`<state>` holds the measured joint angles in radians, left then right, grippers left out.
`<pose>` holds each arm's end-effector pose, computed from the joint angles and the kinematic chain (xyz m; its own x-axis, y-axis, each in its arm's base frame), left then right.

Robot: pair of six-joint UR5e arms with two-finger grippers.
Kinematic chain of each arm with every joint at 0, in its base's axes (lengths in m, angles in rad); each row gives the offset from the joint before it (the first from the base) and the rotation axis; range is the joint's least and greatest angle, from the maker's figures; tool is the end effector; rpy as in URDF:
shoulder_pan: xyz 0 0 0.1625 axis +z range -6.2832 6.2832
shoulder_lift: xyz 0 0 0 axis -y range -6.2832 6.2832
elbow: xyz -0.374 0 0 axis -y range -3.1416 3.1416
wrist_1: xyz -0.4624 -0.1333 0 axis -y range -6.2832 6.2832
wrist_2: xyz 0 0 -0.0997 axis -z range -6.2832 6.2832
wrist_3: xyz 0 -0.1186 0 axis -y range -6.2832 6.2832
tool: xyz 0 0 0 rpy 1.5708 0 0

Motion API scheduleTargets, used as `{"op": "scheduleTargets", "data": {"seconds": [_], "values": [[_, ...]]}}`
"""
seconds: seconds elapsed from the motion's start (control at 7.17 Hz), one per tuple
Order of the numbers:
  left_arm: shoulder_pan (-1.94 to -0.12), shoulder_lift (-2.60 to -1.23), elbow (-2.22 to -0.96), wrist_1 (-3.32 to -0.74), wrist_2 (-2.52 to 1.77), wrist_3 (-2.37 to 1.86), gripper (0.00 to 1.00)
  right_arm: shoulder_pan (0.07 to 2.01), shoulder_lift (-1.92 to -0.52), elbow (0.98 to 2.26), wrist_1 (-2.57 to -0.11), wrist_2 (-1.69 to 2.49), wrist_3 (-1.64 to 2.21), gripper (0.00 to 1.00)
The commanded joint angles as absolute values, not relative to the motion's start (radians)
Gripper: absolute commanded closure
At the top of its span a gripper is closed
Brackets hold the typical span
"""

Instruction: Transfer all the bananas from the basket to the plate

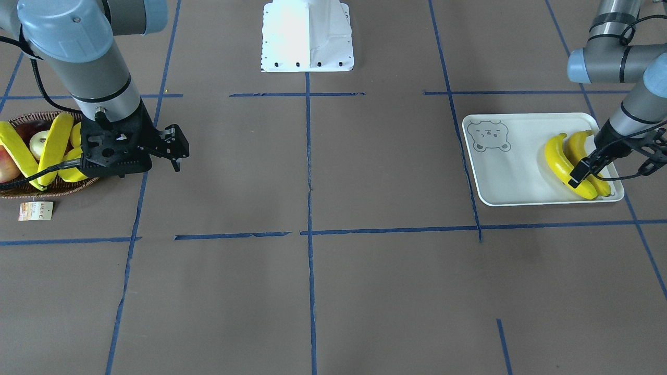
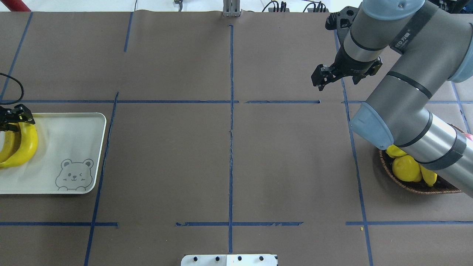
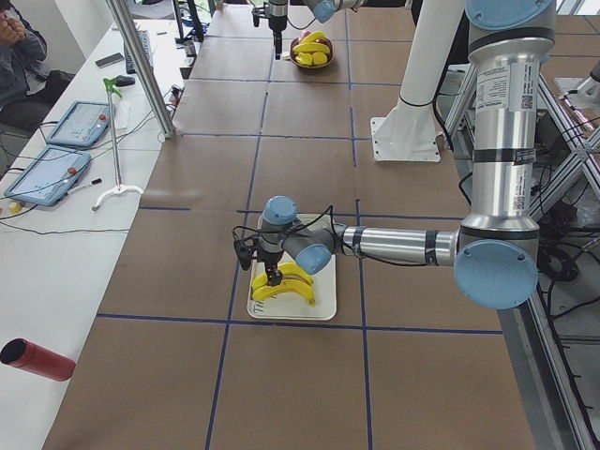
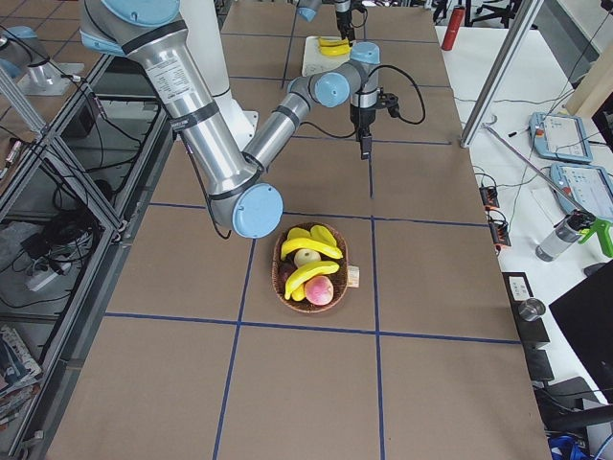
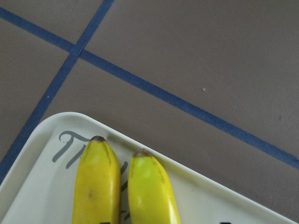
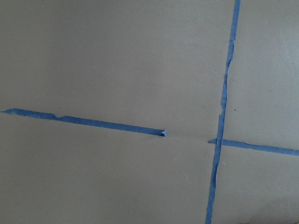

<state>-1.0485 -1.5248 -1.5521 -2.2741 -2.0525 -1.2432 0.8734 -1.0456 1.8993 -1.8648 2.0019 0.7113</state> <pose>0.2249 -0.5478 0.5910 0.5821 -0.4396 -0.6841 0.4679 0.8691 -0.1604 -0.3424 -0.5391 0.1759 0.7749 -0.1468 0.6148 0.0507 0.9840 0.1710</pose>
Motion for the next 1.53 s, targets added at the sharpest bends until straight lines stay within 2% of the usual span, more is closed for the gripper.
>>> {"op": "scheduleTargets", "data": {"seconds": [0.0, 0.28, 0.7, 1.12, 1.4], "values": [[-1.132, -1.532, -1.569, -2.264, -2.2, -1.189, 0.0, 0.877, -1.112, 1.956, -1.865, 2.002, 0.692, 0.0], [-1.169, -1.58, -1.624, -2.264, -2.332, -1.19, 0.0, 0.914, -1.243, 2.041, -1.867, 2.002, 0.527, 0.0], [-1.163, -1.615, -1.629, -2.263, -2.329, -1.203, 0.0, 0.936, -1.555, 2.172, -1.838, 1.944, 0.411, 0.0], [-1.161, -1.621, -1.629, -2.264, -2.33, -1.203, 0.0, 0.876, -1.568, 2.074, -1.821, 1.849, 0.44, 0.01], [-1.161, -1.623, -1.625, -2.264, -2.329, -1.203, 0.0, 0.79, -1.566, 2.06, -1.822, 1.77, 0.526, 0.02]]}}
